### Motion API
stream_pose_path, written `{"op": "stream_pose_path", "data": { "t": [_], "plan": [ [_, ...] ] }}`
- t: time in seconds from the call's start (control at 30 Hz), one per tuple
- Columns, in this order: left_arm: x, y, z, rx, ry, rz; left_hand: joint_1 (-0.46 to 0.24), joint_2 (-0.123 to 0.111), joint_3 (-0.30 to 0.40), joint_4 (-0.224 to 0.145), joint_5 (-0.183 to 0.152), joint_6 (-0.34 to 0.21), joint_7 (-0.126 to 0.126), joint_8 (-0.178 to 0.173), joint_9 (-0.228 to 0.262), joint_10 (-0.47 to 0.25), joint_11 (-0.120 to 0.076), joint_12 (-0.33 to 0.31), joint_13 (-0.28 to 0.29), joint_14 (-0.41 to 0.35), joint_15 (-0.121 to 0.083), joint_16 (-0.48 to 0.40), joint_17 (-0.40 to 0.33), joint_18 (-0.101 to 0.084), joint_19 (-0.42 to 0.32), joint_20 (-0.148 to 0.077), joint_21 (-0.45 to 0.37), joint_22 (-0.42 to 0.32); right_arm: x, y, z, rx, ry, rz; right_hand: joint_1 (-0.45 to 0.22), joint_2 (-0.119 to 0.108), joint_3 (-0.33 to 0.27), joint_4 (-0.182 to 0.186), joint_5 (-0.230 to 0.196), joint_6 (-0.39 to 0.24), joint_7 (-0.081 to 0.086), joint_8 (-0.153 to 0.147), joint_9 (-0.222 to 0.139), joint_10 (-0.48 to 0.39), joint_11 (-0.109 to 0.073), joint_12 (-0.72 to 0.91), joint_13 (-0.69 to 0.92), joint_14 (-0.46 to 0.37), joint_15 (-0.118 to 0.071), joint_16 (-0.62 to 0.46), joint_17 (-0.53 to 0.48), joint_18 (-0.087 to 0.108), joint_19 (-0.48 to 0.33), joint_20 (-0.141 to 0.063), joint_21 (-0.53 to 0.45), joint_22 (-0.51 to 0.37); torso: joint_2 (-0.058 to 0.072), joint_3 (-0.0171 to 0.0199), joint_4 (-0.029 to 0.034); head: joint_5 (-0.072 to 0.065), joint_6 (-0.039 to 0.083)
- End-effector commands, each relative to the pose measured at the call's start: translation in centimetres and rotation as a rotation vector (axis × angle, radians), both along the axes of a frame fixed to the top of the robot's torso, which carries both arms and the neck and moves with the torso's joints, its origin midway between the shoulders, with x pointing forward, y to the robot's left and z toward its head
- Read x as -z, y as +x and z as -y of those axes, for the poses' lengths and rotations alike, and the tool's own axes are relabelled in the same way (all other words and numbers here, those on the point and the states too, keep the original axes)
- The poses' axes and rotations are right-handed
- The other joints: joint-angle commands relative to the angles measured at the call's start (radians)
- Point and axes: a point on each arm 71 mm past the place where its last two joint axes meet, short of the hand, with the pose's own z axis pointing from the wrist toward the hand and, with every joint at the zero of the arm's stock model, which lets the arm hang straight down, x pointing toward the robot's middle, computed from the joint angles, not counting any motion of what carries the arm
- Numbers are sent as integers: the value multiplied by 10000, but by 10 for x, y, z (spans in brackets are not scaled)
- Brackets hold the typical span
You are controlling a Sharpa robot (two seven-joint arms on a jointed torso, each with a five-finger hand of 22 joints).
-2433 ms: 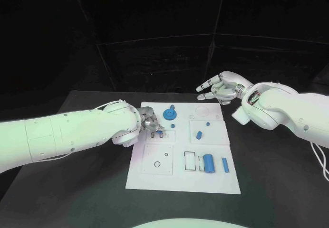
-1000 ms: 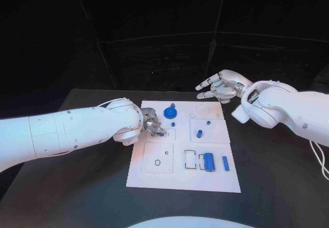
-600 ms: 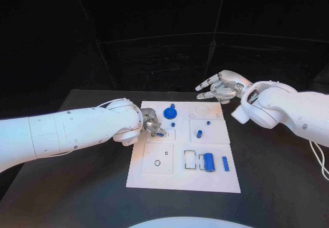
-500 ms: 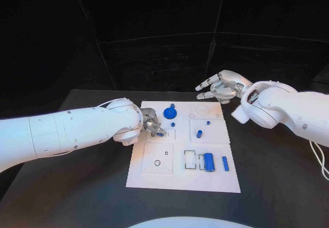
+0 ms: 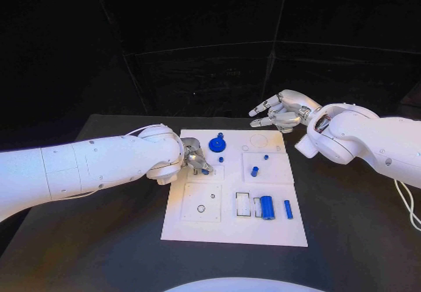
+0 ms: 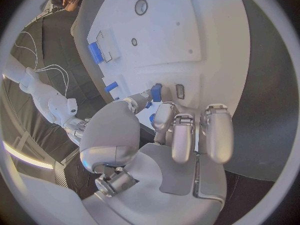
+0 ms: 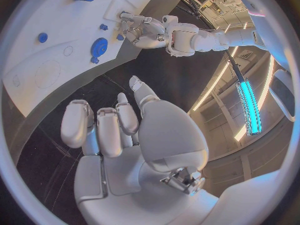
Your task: Assemble the parts on the task board
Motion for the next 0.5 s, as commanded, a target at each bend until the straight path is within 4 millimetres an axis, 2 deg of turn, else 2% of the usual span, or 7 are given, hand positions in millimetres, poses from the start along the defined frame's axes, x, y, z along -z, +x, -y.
{"op": "stream_pose_path", "data": {
  "t": [0.03,0.2,0.5],
  "plan": [
    [4,-2,2,214,200,-280,-108,-22,-74,8,18,44,20,-36,5,73,11,47,-7,1075,-66,31,2634,-14,180,-37,-11,48,-1,0,-1,-109,-21,-22,-43,9,-46,-12,17,-12,-21,67,0,-59,-15,-35,-11,336,-4,-37,-12,171,-85,15,-50,-9,4,-2,-6,-11,6],
    [4,-1,4,135,174,-200,-260,-17,-299,121,18,108,7,-26,12,74,0,44,-16,1075,-77,31,2634,-18,190,-50,-6,66,-1,0,-2,-121,-23,-28,-56,13,-51,-6,12,-13,-20,67,0,-77,-14,-58,-37,331,-4,-49,-35,175,-98,15,-60,-30,3,-6,14,-30,0],
    [4,1,4,39,164,-132,-644,25,-927,471,17,190,3,-5,38,99,-3,69,-14,1075,-82,31,2634,-33,222,-58,27,139,-1,0,-3,-142,-26,-37,-95,11,-71,6,2,-16,-21,69,0,-104,-13,-92,-76,319,-3,-78,-83,186,-131,15,-85,-84,-2,-9,7,-27,-11]
  ]
}}
